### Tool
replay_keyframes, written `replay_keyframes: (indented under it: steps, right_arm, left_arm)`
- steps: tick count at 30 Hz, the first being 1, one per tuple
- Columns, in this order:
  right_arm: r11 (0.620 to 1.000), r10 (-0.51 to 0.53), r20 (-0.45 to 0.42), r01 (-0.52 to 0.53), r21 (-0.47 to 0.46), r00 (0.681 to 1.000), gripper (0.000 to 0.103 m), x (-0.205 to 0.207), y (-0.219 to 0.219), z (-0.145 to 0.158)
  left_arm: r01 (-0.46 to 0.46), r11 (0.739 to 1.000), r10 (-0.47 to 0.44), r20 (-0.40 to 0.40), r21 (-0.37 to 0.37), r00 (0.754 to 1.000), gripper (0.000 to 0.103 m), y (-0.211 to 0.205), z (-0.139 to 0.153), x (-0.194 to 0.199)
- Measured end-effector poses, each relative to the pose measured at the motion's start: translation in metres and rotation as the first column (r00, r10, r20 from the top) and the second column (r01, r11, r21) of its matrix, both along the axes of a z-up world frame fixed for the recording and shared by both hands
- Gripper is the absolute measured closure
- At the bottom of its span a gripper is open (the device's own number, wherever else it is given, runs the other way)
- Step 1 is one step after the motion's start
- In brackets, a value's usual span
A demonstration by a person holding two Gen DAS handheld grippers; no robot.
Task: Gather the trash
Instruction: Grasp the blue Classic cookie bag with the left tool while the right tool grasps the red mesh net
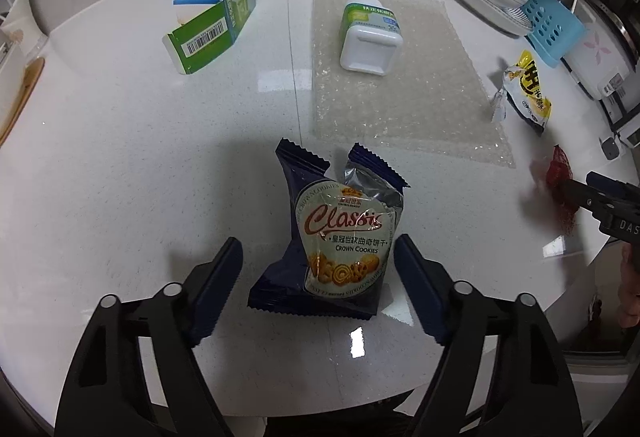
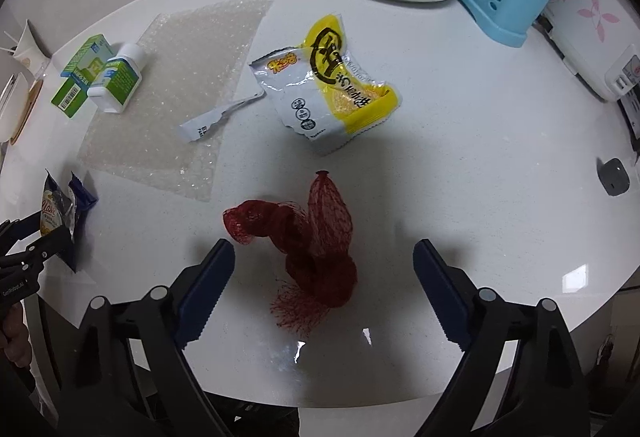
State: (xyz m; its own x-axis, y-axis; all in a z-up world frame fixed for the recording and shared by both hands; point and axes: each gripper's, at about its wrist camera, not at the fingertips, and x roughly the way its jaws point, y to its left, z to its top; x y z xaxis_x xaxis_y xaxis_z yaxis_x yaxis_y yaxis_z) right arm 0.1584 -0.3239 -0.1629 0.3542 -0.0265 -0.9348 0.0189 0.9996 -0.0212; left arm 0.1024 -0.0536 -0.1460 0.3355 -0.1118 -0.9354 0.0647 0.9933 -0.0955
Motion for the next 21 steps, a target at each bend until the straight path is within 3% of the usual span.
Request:
replay_keyframes:
  steps: [7, 9, 13, 15, 18, 21]
  right_arm:
    - [1.000, 0.000, -0.033, 0.000, 0.003, 0.999, 0.035, 0.010, 0.008, -0.009]
    - [1.000, 0.000, -0.049, 0.001, 0.016, 0.999, 0.045, 0.011, 0.008, -0.013]
    - [1.000, 0.010, -0.055, -0.010, 0.008, 0.998, 0.058, 0.012, 0.013, -0.017]
    - [1.000, 0.011, -0.047, -0.010, 0.010, 0.999, 0.073, 0.011, 0.015, -0.016]
    - [1.000, 0.016, -0.043, -0.015, 0.010, 0.999, 0.083, 0.010, 0.018, -0.016]
    - [1.000, 0.006, -0.041, -0.006, 0.011, 0.999, 0.085, 0.009, 0.019, -0.016]
  left_arm:
    - [0.036, 0.999, -0.036, -0.014, 0.028, 0.999, 0.053, -0.005, -0.005, 0.001]
    - [0.042, 0.999, -0.042, -0.016, 0.029, 0.999, 0.057, -0.006, -0.004, 0.001]
    - [0.035, 0.999, -0.034, -0.018, 0.024, 0.999, 0.059, -0.004, -0.004, 0.001]
    - [0.032, 0.999, -0.032, -0.017, 0.025, 0.999, 0.059, -0.003, -0.003, 0.001]
    - [0.029, 0.999, -0.029, -0.011, 0.024, 1.000, 0.059, -0.002, -0.002, 0.001]
    - [0.024, 1.000, -0.024, -0.006, 0.013, 1.000, 0.059, -0.001, 0.001, 0.001]
